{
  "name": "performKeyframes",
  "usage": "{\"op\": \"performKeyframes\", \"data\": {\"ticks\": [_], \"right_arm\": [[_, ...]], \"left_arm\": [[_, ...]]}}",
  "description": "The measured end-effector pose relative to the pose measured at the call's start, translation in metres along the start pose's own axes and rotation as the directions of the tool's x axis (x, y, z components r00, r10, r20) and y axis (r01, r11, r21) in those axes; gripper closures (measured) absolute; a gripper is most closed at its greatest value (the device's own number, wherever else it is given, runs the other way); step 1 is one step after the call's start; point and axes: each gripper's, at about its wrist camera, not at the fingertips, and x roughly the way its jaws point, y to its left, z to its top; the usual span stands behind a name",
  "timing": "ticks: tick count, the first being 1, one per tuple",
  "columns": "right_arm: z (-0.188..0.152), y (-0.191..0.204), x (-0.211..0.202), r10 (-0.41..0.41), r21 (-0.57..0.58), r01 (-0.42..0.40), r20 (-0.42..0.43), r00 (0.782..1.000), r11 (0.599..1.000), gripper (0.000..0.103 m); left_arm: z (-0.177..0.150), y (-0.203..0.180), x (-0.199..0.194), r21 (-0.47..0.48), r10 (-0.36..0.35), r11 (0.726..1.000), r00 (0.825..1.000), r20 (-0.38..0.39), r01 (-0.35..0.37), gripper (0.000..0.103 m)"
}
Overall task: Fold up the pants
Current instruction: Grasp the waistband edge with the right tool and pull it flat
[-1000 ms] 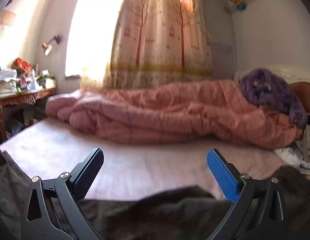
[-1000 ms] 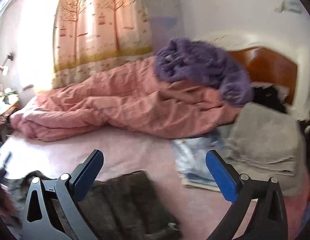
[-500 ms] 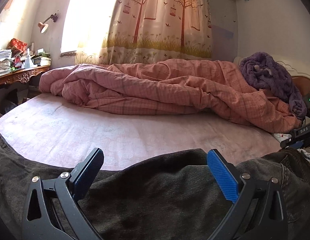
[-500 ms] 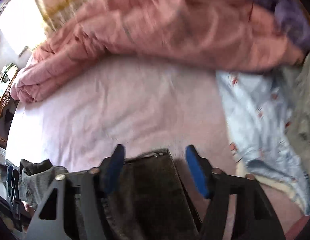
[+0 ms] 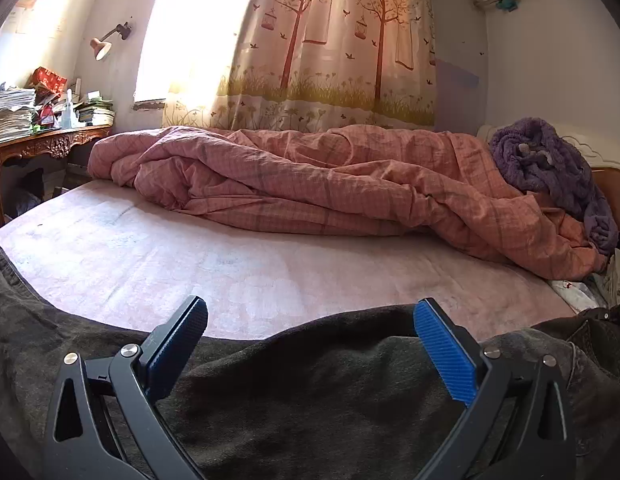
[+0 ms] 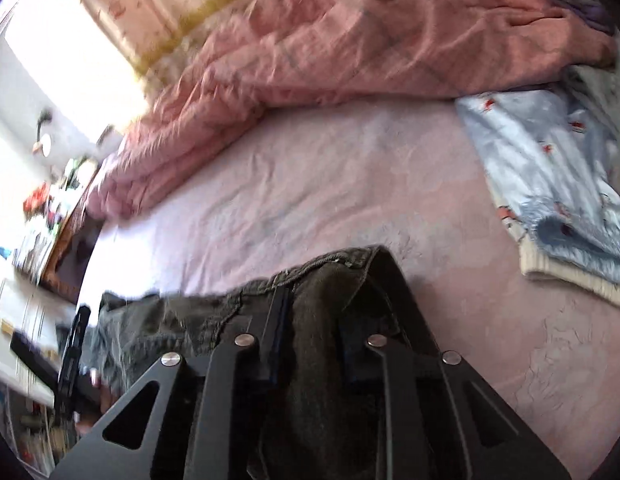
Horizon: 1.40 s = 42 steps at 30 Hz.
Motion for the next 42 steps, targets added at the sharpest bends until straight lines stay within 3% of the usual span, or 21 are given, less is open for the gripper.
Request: {"op": "performKeyframes", "data": {"ticks": [2,4,5,8,11,13,14,16,18,20,24,26,28,31,33,34,35,37,38,39,42], "right_arm": [[-0.001,0.009,-0.01,-0.056,0.004,0.056,0.115,0.992,0.998,0.084],[-0.001,0.025,-0.028,-0.098,-0.021,0.106,0.24,0.966,0.994,0.084],[-0.004,0.037,-0.048,-0.113,-0.039,0.135,0.349,0.93,0.99,0.084],[-0.007,0.059,-0.085,-0.047,-0.104,0.116,0.512,0.858,0.988,0.084],[-0.011,0.066,-0.078,-0.196,-0.091,0.297,0.564,0.802,0.951,0.084],[-0.007,0.043,-0.048,-0.287,-0.047,0.349,0.473,0.833,0.936,0.084],[-0.005,0.019,-0.019,-0.329,0.006,0.351,0.364,0.871,0.936,0.084],[-0.003,-0.006,0.014,-0.342,0.06,0.338,0.216,0.914,0.939,0.084],[-0.001,-0.002,0.0,-0.33,0.067,0.325,0.264,0.906,0.943,0.084],[0.002,0.019,-0.018,-0.359,0.019,0.376,0.343,0.868,0.926,0.084],[0.0,0.054,-0.078,-0.297,-0.016,0.355,0.513,0.805,0.935,0.085],[-0.001,0.064,-0.079,-0.336,-0.035,0.411,0.513,0.789,0.911,0.085],[0.009,0.047,-0.051,-0.409,-0.017,0.456,0.411,0.814,0.89,0.085],[0.013,-0.004,0.01,-0.424,0.022,0.427,0.173,0.889,0.904,0.084],[0.012,-0.016,0.0,-0.367,0.071,0.36,0.193,0.91,0.93,0.073],[0.011,-0.013,-0.014,-0.367,0.078,0.358,0.236,0.9,0.93,0.057],[0.01,-0.005,-0.029,-0.4,0.065,0.399,0.29,0.869,0.915,0.047],[0.005,0.007,-0.052,-0.511,0.038,0.54,0.385,0.769,0.841,0.042],[0.001,0.009,-0.064,-0.536,0.025,0.582,0.421,0.732,0.813,0.042],[-0.003,0.006,-0.077,-0.512,0.016,0.561,0.431,0.743,0.828,0.042],[-0.024,-0.011,-0.111,-0.338,0.007,0.365,0.399,0.853,0.931,0.042]], "left_arm": [[0.0,0.002,-0.001,-0.01,0.007,1.0,1.0,0.009,-0.006,0.001],[0.001,0.005,-0.006,-0.025,0.015,1.0,0.999,0.036,-0.014,0.001],[0.001,0.007,-0.009,-0.035,0.02,0.999,0.998,0.053,-0.018,0.001],[0.001,0.01,-0.01,-0.045,0.019,0.999,0.998,0.059,-0.016,0.001],[0.0,0.01,0.002,-0.038,0.035,0.999,0.999,-0.005,-0.035,0.001],[-0.003,0.008,0.021,-0.021,0.027,0.999,0.993,-0.111,-0.03,0.001],[-0.005,0.005,0.035,-0.001,0.026,1.0,0.982,-0.189,-0.026,0.001],[-0.012,0.0,0.059,0.038,0.047,0.999,0.945,-0.322,-0.037,0.001],[-0.013,0.0,0.059,0.043,0.048,0.998,0.945,-0.324,-0.036,0.001],[-0.01,-0.001,0.05,0.043,0.038,0.999,0.959,-0.28,-0.027,0.001],[-0.006,-0.001,0.035,0.038,0.015,0.999,0.979,-0.205,-0.007,0.001],[-0.005,0.001,0.032,0.037,0.012,0.999,0.982,-0.189,-0.005,0.001],[-0.007,-0.002,0.042,0.052,0.033,0.998,0.973,-0.229,-0.022,0.001],[-0.012,-0.006,0.068,0.077,0.055,0.997,0.934,-0.352,-0.029,0.001],[-0.015,-0.01,0.074,0.106,0.079,0.994,0.924,-0.373,-0.042,0.001],[-0.016,-0.012,0.073,0.121,0.086,0.992,0.924,-0.373,-0.044,0.001],[-0.017,-0.015,0.074,0.139,0.092,0.989,0.923,-0.375,-0.042,0.001],[-0.019,-0.02,0.076,0.168,0.103,0.985,0.919,-0.38,-0.041,0.0],[-0.019,-0.021,0.076,0.175,0.106,0.984,0.919,-0.379,-0.042,0.0],[-0.019,-0.021,0.075,0.174,0.106,0.984,0.921,-0.376,-0.042,0.0],[-0.017,-0.016,0.065,0.148,0.079,0.988,0.94,-0.332,-0.03,0.001]]}}
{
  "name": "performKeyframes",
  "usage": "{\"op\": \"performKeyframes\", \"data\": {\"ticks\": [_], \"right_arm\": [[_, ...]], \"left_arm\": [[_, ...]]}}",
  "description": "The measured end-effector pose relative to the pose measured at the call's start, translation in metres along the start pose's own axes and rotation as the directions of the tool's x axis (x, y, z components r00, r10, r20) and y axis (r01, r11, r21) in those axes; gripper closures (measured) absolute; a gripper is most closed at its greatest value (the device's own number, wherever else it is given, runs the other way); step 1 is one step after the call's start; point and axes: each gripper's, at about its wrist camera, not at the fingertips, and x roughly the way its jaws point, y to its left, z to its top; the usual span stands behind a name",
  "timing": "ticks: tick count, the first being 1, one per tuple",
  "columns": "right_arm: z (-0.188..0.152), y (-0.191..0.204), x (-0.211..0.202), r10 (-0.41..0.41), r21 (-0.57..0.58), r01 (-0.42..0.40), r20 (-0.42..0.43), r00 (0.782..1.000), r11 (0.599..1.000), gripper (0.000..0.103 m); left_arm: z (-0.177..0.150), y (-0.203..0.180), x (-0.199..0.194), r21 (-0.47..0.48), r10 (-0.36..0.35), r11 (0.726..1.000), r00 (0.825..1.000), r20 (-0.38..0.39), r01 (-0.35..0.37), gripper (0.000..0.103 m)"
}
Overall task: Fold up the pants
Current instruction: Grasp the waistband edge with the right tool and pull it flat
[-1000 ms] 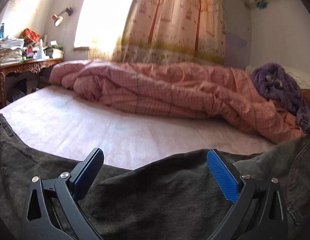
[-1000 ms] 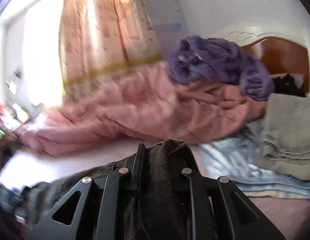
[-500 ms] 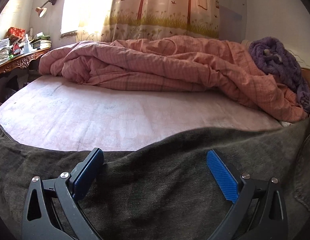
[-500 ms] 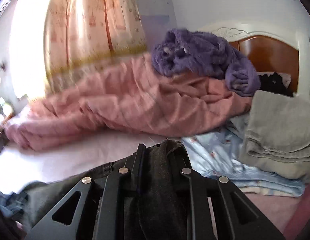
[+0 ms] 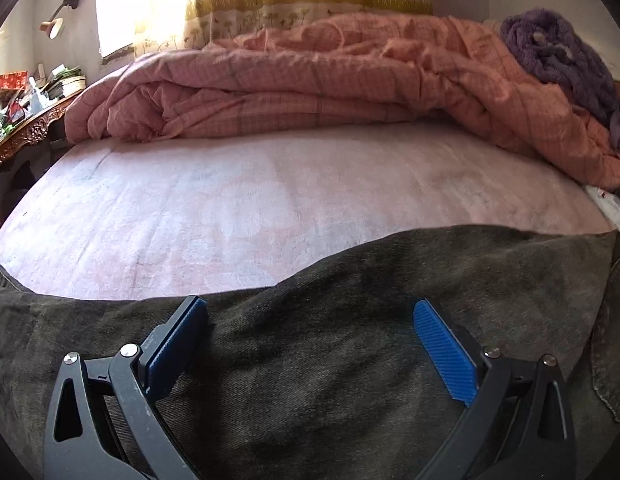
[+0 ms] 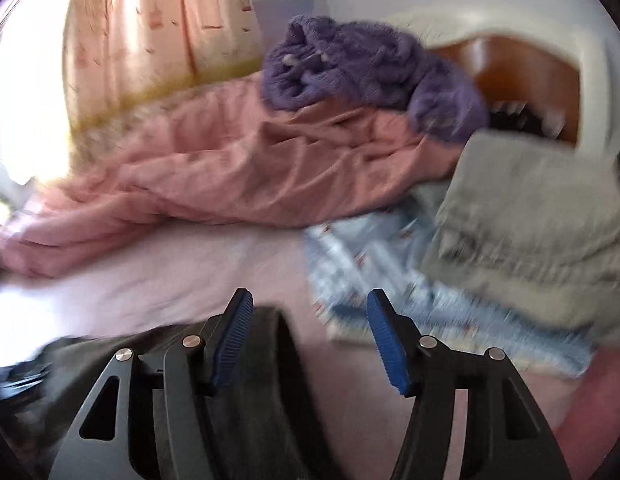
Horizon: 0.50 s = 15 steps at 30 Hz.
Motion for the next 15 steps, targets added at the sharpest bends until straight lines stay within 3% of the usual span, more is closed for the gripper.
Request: {"op": "performKeyframes", "data": {"ticks": [3,6,9,11,12,13,15], "right_arm": [[-0.018,-0.016,-0.021,0.078,-0.002,-0.078,-0.019,0.997,0.997,0.042],[-0.041,-0.029,-0.032,0.135,0.012,-0.135,-0.042,0.99,0.991,0.042],[-0.07,-0.041,-0.022,0.198,0.05,-0.193,-0.104,0.975,0.98,0.042],[-0.083,-0.042,-0.015,0.217,0.062,-0.211,-0.125,0.968,0.976,0.042],[-0.089,-0.042,-0.014,0.237,0.069,-0.231,-0.115,0.965,0.971,0.046],[-0.091,-0.041,-0.012,0.252,0.065,-0.247,-0.1,0.963,0.967,0.057],[-0.095,-0.034,-0.016,0.286,0.028,-0.285,-0.051,0.957,0.958,0.059]], "left_arm": [[-0.002,0.004,-0.034,-0.022,-0.012,1.0,0.987,0.157,0.016,0.001],[-0.007,0.003,-0.078,-0.007,0.015,1.0,0.944,0.331,-0.014,0.001],[-0.012,0.007,-0.111,-0.007,0.046,0.999,0.91,0.412,-0.047,0.001],[-0.015,0.015,-0.123,-0.025,0.03,0.999,0.91,0.413,-0.022,0.001],[-0.015,0.02,-0.126,-0.035,0.027,0.999,0.915,0.403,-0.014,0.001],[-0.016,0.025,-0.128,-0.042,0.022,0.999,0.919,0.395,-0.005,0.001],[-0.016,0.034,-0.129,-0.054,0.015,0.998,0.924,0.382,0.006,0.001]]}}
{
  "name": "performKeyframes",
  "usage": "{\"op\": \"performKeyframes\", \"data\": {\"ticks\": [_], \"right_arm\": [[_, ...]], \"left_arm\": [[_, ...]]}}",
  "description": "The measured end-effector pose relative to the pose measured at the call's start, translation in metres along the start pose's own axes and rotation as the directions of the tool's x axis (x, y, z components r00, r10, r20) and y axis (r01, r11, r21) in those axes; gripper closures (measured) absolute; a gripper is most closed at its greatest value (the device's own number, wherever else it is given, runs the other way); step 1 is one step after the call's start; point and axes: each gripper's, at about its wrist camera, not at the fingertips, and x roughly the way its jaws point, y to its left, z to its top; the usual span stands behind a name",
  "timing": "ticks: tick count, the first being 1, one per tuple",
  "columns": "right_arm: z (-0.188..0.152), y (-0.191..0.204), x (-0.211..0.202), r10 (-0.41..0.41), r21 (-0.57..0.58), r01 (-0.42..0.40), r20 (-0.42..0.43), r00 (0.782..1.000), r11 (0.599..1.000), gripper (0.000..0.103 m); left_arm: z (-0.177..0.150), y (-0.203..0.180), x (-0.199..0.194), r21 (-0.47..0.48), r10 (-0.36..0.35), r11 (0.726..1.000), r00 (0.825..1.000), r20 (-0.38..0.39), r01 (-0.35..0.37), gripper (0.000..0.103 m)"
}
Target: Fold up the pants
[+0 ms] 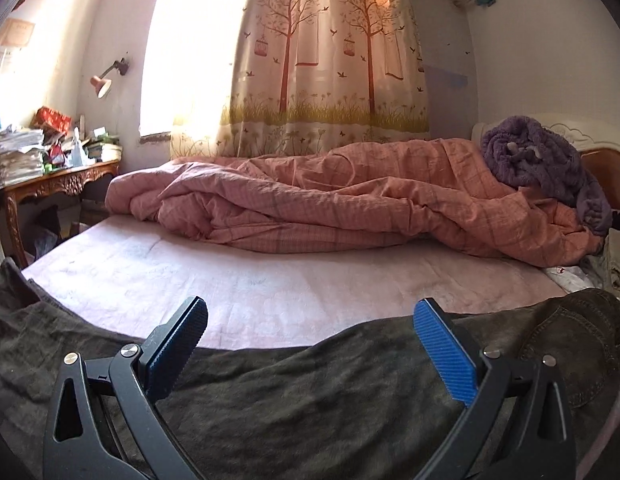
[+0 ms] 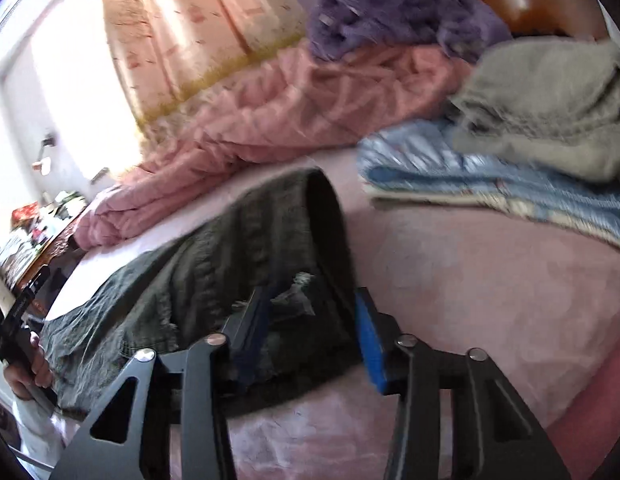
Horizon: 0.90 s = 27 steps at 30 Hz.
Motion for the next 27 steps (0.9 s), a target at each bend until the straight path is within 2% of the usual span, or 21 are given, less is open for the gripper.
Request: {"op": "performKeyframes", "data": {"ticks": [2,3,4,5,7,8,10,13,15,18,19,21,24,27], "right_arm": [[-0.001,0.003,0.005,0.009,0.005,-0.009,0.015,1.0,1.0,0.059],[0.0,0.003,0.008,0.007,0.02,-0.008,0.008,1.0,1.0,0.062],[0.001,0.001,0.011,-0.008,0.038,0.009,-0.004,1.0,0.999,0.081],[0.003,0.0,0.012,-0.032,0.048,0.033,-0.012,0.999,0.998,0.089],[0.005,-0.002,0.004,-0.06,0.074,0.059,0.005,0.998,0.995,0.091],[0.008,0.001,-0.005,-0.091,0.069,0.087,0.057,0.994,0.994,0.092],[0.013,0.011,-0.019,-0.171,0.048,0.167,0.1,0.98,0.985,0.093],[0.021,0.038,-0.049,-0.217,-0.028,0.225,0.172,0.961,0.974,0.093],[0.019,0.04,-0.043,-0.266,-0.023,0.271,0.131,0.955,0.962,0.093],[-0.003,0.012,-0.006,-0.314,0.036,0.315,-0.03,0.949,0.948,0.093],[-0.012,0.006,0.002,-0.316,0.051,0.319,-0.056,0.947,0.946,0.093],[-0.022,0.007,0.003,-0.336,0.02,0.337,-0.036,0.941,0.941,0.093],[-0.017,0.017,0.002,-0.381,-0.021,0.381,-0.036,0.924,0.924,0.093],[-0.01,0.025,-0.002,-0.412,-0.052,0.411,-0.02,0.911,0.91,0.092]], "left_arm": [[-0.003,0.006,-0.001,-0.006,0.007,1.0,1.0,-0.019,-0.007,0.001],[-0.005,0.008,-0.002,-0.007,0.012,1.0,1.0,-0.026,-0.012,0.001],[-0.007,0.01,-0.004,-0.008,0.02,1.0,0.999,-0.03,-0.02,0.001],[-0.008,0.012,-0.005,-0.006,0.03,1.0,0.999,-0.033,-0.031,0.001],[-0.012,0.014,-0.009,0.004,0.047,0.999,0.998,-0.035,-0.047,0.001],[-0.013,0.017,-0.012,0.009,0.057,0.998,0.998,-0.033,-0.057,0.001],[-0.014,0.023,-0.019,0.013,0.077,0.997,0.997,-0.025,-0.077,0.001],[-0.015,0.032,-0.025,0.022,0.101,0.995,0.995,-0.021,-0.101,0.001],[-0.019,0.037,-0.022,0.028,0.118,0.993,0.992,-0.038,-0.117,0.001],[-0.032,0.044,-0.011,0.023,0.13,0.991,0.987,-0.097,-0.128,0.001],[-0.038,0.046,-0.006,0.022,0.129,0.992,0.984,-0.124,-0.128,0.001],[-0.049,0.049,0.003,0.022,0.126,0.992,0.978,-0.168,-0.125,0.001],[-0.059,0.05,0.012,0.017,0.112,0.994,0.971,-0.213,-0.111,0.001],[-0.06,0.048,0.012,0.022,0.098,0.995,0.971,-0.22,-0.096,0.001]]}}
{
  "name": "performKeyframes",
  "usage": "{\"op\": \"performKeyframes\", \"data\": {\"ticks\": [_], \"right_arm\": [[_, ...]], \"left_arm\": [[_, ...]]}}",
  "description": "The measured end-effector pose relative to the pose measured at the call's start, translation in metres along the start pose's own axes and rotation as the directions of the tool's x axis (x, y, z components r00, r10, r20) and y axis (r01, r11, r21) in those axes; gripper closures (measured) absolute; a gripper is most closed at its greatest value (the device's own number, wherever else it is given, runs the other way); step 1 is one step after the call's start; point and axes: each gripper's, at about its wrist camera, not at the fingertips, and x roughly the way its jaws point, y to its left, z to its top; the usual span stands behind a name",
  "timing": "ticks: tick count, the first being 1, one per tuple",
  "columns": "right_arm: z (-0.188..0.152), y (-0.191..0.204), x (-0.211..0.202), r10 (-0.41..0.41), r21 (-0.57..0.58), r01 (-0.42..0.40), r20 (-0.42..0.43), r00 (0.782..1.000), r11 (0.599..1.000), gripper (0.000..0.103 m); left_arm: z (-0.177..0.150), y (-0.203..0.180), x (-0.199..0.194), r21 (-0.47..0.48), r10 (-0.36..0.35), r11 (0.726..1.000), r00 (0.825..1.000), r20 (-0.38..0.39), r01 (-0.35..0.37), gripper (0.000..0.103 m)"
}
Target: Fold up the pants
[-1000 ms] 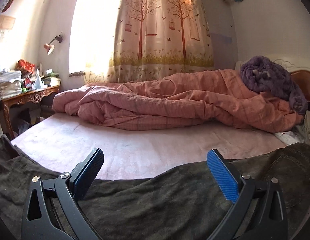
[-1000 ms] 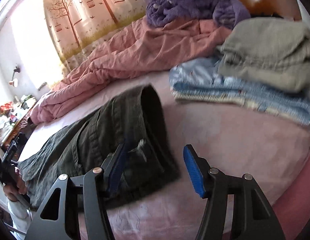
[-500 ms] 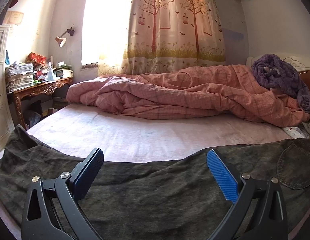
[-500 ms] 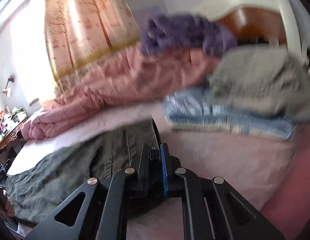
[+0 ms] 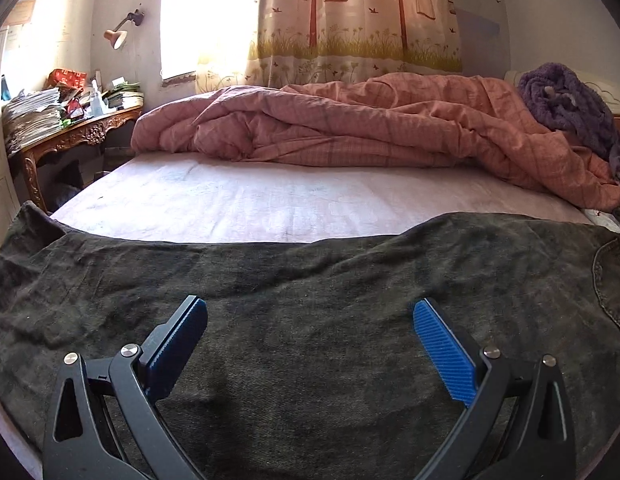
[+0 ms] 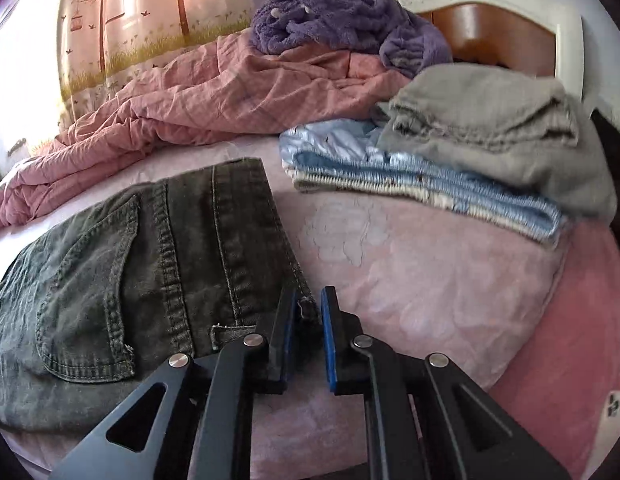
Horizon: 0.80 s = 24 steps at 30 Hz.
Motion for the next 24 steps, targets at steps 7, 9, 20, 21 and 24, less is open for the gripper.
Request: {"op": "performKeyframes", "data": {"ticks": [7,9,20,21,24], "right_arm": [[0.024,0.026,-0.049,-0.011,0.006,0.01,0.101,0.995,1.0,0.091],[0.026,0.039,-0.065,-0.02,-0.02,0.023,0.152,0.988,1.0,0.089],[0.031,0.139,-0.109,0.24,-0.175,-0.205,0.209,0.948,0.963,0.078],[0.029,0.152,-0.106,0.272,-0.19,-0.237,0.185,0.944,0.953,0.078],[0.016,0.203,-0.094,0.372,-0.23,-0.343,0.098,0.923,0.911,0.078]], "left_arm": [[-0.004,-0.001,-0.016,0.024,-0.012,1.0,1.0,0.029,0.011,0.001],[-0.007,0.003,-0.019,0.028,-0.01,1.0,1.0,0.02,0.01,0.001],[0.001,0.078,-0.052,0.005,0.071,0.997,0.996,0.06,-0.072,0.001],[0.003,0.085,-0.05,0.01,0.077,0.997,0.996,0.055,-0.077,0.001],[0.0,0.098,-0.036,0.038,0.088,0.995,0.996,-0.005,-0.088,0.001]]}}
